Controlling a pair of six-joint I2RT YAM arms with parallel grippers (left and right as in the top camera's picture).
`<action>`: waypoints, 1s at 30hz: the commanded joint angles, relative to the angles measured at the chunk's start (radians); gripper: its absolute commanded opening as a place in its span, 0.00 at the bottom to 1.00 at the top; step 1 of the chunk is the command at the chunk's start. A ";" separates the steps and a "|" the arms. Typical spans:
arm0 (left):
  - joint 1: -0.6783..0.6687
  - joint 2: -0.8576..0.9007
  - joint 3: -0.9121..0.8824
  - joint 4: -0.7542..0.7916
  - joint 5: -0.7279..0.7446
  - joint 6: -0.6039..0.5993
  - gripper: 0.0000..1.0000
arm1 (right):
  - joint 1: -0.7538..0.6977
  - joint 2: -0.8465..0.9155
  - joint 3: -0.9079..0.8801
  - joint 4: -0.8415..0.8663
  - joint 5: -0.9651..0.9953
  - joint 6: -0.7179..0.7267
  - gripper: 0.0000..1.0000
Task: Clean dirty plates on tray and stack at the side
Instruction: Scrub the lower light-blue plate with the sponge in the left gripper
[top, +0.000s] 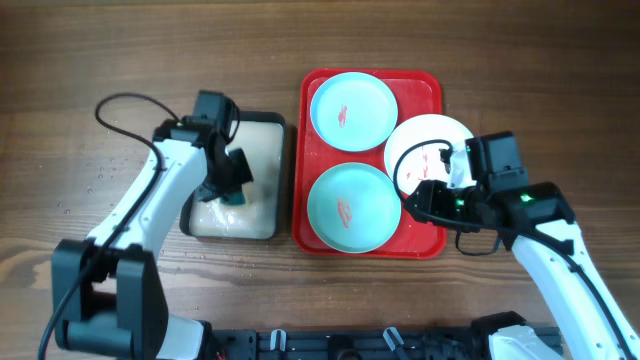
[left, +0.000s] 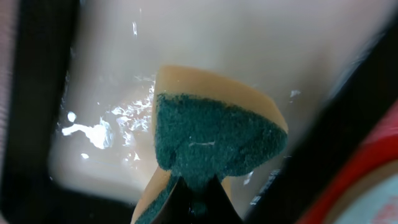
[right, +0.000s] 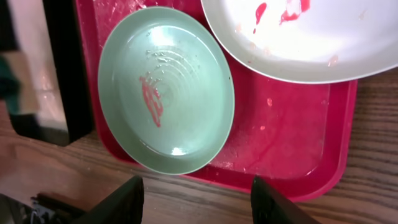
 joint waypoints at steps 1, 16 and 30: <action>-0.005 -0.094 0.082 -0.024 -0.006 0.020 0.04 | 0.055 0.069 -0.049 0.054 0.056 0.034 0.56; -0.301 -0.036 0.066 0.160 0.219 -0.141 0.04 | 0.082 0.488 -0.051 0.369 0.088 0.071 0.07; -0.507 0.334 0.087 0.157 -0.309 -0.378 0.04 | 0.082 0.488 -0.051 0.361 0.092 0.070 0.04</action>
